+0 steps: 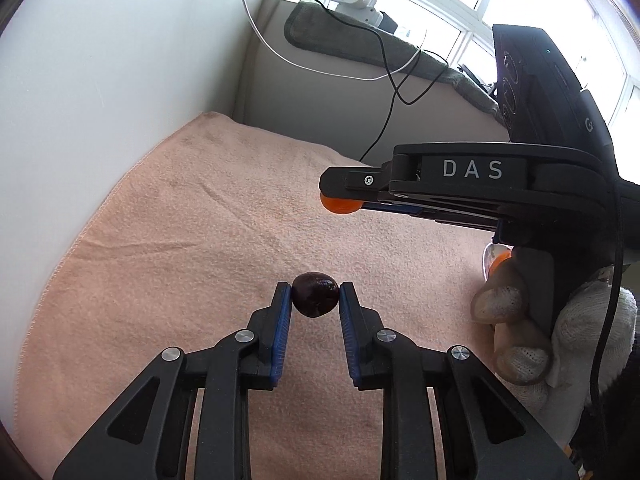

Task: Organize fruits
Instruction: 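Carry the tangerine with the right gripper while the left gripper carries the cherry over the plate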

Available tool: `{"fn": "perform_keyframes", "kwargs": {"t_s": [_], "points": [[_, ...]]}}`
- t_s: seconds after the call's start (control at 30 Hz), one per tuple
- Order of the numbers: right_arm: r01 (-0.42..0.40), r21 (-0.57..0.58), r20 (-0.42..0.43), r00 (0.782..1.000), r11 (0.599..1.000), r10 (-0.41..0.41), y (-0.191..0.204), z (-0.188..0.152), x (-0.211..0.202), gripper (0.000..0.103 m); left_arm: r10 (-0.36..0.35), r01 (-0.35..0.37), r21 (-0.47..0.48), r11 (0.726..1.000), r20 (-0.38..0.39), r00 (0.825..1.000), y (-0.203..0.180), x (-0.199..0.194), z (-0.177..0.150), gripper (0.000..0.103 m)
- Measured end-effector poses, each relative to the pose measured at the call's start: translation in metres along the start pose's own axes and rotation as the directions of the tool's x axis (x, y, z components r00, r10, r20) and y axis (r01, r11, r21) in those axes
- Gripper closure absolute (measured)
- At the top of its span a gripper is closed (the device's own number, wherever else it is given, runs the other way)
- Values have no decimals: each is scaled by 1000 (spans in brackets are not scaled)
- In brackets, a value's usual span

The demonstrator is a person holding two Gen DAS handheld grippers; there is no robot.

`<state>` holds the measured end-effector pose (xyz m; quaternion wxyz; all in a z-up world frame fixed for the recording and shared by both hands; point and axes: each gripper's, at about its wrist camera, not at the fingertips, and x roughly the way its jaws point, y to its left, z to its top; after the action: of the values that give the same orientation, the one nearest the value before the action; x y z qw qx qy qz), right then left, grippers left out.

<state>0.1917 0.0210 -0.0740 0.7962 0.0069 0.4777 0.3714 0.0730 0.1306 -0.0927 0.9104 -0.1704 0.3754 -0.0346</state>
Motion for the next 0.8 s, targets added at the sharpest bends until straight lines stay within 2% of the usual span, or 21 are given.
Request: {"fn": "perform_keyframes", "kwargs": {"t_s": [0.53,0.8], "points": [[-13,-55,111,994,998,19,13,-36,-77,75,-28,22,69,997,81,996,-39,-41,-7,80],[44,-67,200,979,997,-30,2,-60,-128,75,-75,66,103,993,87,993,-63,-48,-12,80]]}}
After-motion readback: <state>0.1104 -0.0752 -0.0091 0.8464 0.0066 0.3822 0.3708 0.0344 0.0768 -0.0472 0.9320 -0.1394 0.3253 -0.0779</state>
